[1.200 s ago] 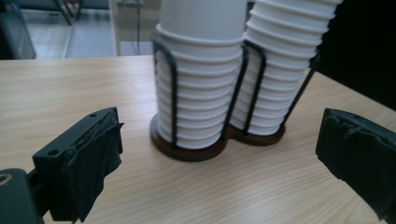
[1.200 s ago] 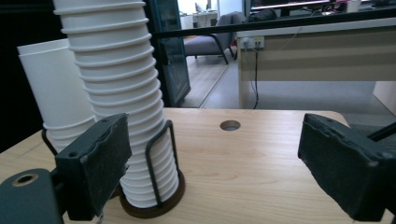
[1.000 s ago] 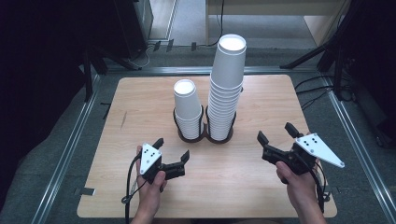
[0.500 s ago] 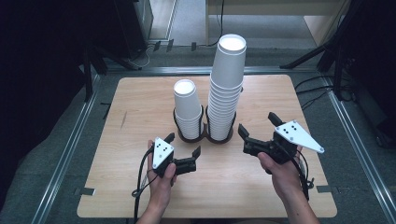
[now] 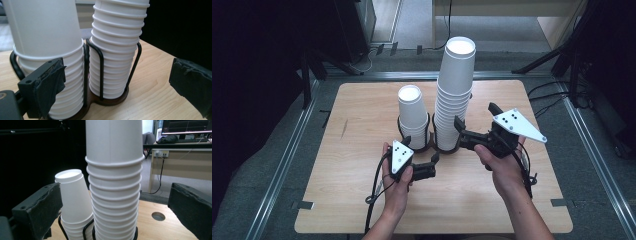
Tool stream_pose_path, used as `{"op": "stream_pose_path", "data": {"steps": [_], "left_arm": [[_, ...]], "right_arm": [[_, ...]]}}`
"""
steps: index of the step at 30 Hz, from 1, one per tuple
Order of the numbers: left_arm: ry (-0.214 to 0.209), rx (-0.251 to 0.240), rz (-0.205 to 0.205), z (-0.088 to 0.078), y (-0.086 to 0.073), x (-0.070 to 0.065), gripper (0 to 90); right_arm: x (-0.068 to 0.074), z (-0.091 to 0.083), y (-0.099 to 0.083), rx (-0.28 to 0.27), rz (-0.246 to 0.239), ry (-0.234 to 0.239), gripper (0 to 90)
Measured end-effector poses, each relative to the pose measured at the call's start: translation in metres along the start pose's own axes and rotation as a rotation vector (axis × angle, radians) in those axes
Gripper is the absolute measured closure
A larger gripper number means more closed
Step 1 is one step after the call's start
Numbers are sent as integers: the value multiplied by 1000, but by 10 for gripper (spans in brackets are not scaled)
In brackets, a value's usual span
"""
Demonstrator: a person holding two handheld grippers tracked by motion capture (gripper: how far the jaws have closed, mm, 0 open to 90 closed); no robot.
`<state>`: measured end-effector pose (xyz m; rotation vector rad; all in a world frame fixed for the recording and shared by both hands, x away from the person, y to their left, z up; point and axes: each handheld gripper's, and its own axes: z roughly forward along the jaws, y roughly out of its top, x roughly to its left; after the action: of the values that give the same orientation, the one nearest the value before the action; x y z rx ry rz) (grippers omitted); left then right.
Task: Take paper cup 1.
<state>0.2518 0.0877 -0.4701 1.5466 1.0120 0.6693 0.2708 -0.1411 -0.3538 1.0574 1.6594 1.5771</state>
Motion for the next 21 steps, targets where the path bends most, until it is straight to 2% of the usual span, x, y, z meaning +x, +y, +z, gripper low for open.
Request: {"op": "stream_pose_path", "data": {"steps": [3, 4, 8, 9, 11, 14, 16, 21], "left_arm": [[3, 7, 4, 5, 2, 0, 3], [18, -2, 6, 9, 4, -2, 3], [20, -10, 12, 14, 8, -5, 3], [48, 2, 21, 18, 11, -9, 3], [52, 4, 23, 19, 13, -10, 3], [4, -17, 7, 26, 20, -16, 2], [-2, -24, 8, 28, 21, -17, 2], [11, -26, 7, 41, 29, -22, 3]], "right_arm": [[3, 4, 5, -2, -16, 6, 0], [5, 8, 10, 2, -28, -4, 0], [5, 13, 17, 12, -26, -6, 0], [6, 17, 21, 17, -27, -4, 0], [6, 20, 26, 15, -28, -3, 0], [6, 25, 33, 13, -19, 6, 0], [6, 28, 37, 9, -24, 1, 0], [5, 34, 42, 7, -30, -8, 0]]}}
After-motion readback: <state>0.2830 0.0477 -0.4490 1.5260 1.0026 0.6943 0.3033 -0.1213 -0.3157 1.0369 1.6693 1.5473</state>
